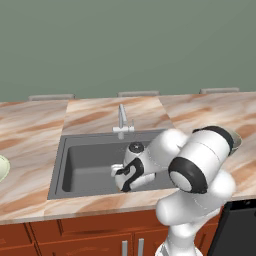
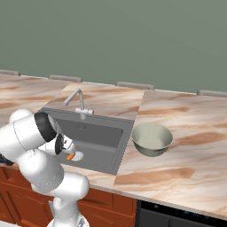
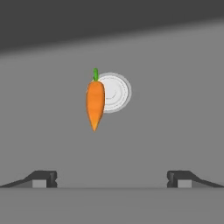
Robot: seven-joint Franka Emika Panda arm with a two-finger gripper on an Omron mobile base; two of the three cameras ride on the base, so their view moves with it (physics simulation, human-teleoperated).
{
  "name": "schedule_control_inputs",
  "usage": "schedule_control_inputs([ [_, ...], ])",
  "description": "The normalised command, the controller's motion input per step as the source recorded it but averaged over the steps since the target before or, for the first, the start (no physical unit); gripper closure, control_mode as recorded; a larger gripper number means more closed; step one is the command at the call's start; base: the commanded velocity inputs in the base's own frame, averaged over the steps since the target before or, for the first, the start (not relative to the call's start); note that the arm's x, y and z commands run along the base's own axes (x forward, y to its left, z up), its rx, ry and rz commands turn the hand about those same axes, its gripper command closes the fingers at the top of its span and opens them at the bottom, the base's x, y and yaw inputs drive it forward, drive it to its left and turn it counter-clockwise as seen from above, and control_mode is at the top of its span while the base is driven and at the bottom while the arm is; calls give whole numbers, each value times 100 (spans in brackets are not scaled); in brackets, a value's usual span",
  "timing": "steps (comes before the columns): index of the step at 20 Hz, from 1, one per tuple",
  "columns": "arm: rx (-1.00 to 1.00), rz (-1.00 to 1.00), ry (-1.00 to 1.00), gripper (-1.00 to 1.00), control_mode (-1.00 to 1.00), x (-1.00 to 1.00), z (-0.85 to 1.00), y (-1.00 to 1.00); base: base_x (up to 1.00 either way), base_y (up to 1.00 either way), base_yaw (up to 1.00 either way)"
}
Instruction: Pick the squashs from the cabinet and place them in one bowl. Pick the carrot from the sink and place it in the other bowl.
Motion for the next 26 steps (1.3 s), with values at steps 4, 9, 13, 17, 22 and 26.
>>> schedule_control_inputs([
  [4,-1,0,0,-100,-100,23,-27,5,0,0,0],
  [9,0,0,2,-100,-100,29,-15,5,0,0,0],
  [13,1,0,11,-100,-100,28,0,7,0,0,0],
  [17,0,0,18,-100,-100,24,0,10,0,0,0],
  [22,0,0,19,-100,-100,33,0,8,0,0,0],
  [26,0,0,6,-100,-100,38,1,2,0,0,0],
])
